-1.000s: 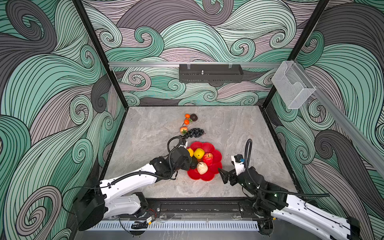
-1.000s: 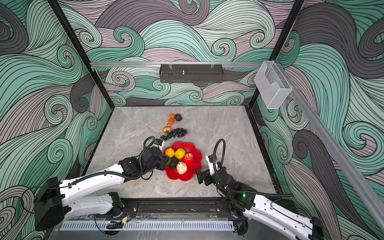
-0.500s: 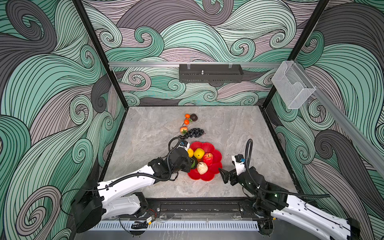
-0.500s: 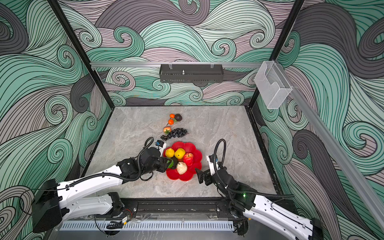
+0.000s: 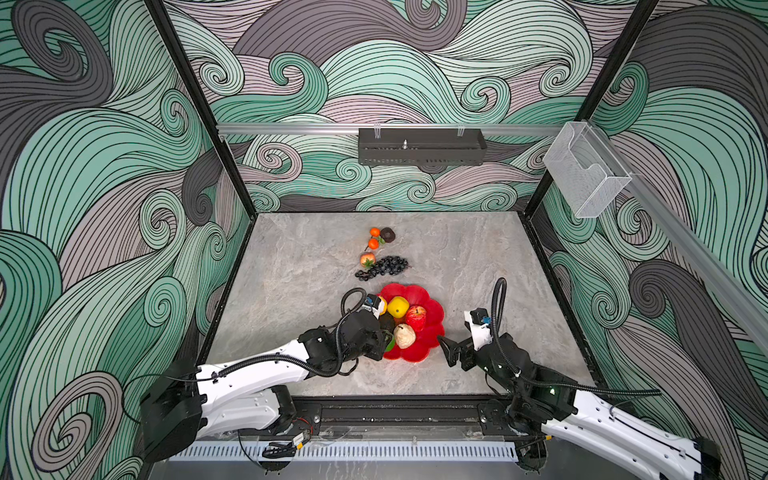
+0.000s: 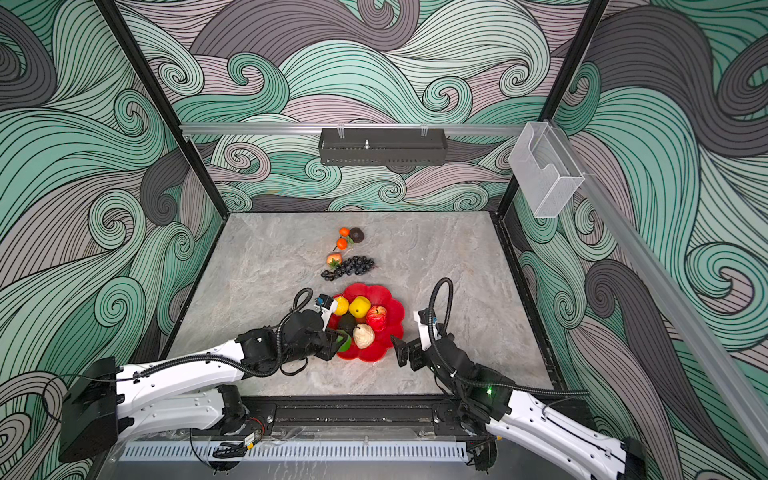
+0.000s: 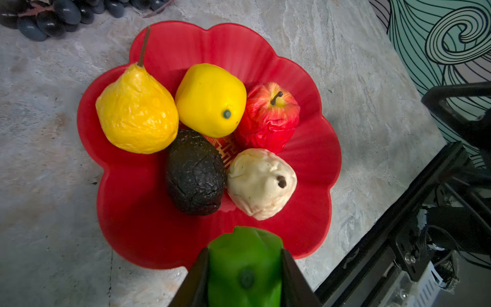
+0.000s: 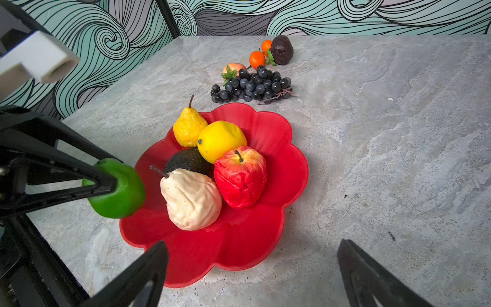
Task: Place and organize the fake fruits in the fruit bowl
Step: 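Lower the green fruit into the bowl beside the cream pear with the left gripper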
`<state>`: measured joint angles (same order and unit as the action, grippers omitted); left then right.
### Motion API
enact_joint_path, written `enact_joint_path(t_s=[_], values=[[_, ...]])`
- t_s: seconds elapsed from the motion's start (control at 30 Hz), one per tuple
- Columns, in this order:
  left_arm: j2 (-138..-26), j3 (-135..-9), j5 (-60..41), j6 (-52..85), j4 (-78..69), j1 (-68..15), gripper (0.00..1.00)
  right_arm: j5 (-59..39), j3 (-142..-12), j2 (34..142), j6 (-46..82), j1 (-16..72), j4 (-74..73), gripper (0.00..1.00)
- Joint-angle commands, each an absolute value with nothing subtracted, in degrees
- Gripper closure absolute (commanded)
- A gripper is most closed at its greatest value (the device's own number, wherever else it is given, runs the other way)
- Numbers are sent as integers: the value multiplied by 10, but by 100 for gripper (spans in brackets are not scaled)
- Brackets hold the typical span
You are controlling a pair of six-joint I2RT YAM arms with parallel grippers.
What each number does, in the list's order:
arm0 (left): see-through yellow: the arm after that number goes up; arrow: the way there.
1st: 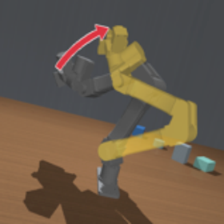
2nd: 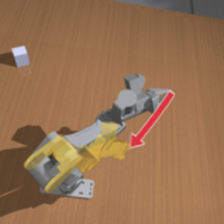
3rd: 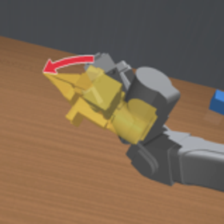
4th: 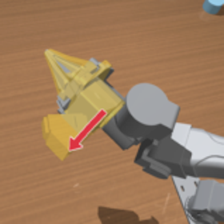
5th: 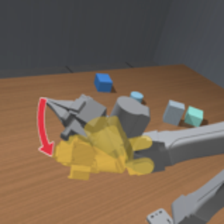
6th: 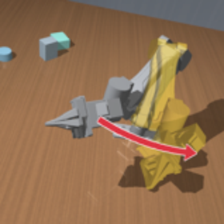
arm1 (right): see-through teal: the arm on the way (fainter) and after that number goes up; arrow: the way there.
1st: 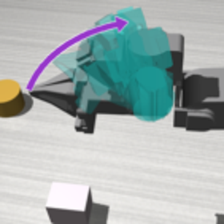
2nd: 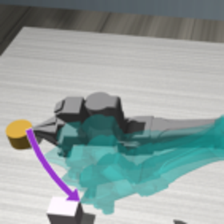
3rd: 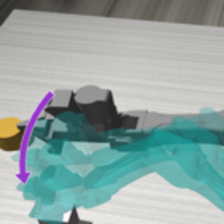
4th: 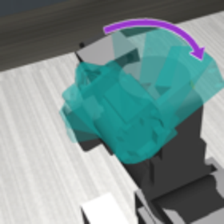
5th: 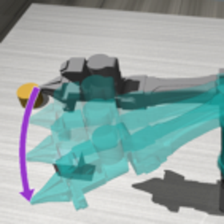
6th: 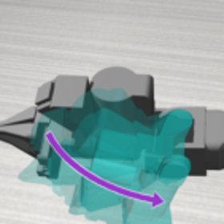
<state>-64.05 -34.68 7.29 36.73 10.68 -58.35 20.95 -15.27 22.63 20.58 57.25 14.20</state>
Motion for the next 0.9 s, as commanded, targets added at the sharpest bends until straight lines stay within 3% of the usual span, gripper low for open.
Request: enact_joint_path(t_s=[0.0,0.87], values=[[-653,-349,87,381,73,-591,69,209,-147,224,208,569,142,0],[-712,-335,84,387,41,-598,56,202,-146,221,208,564,141,0]])
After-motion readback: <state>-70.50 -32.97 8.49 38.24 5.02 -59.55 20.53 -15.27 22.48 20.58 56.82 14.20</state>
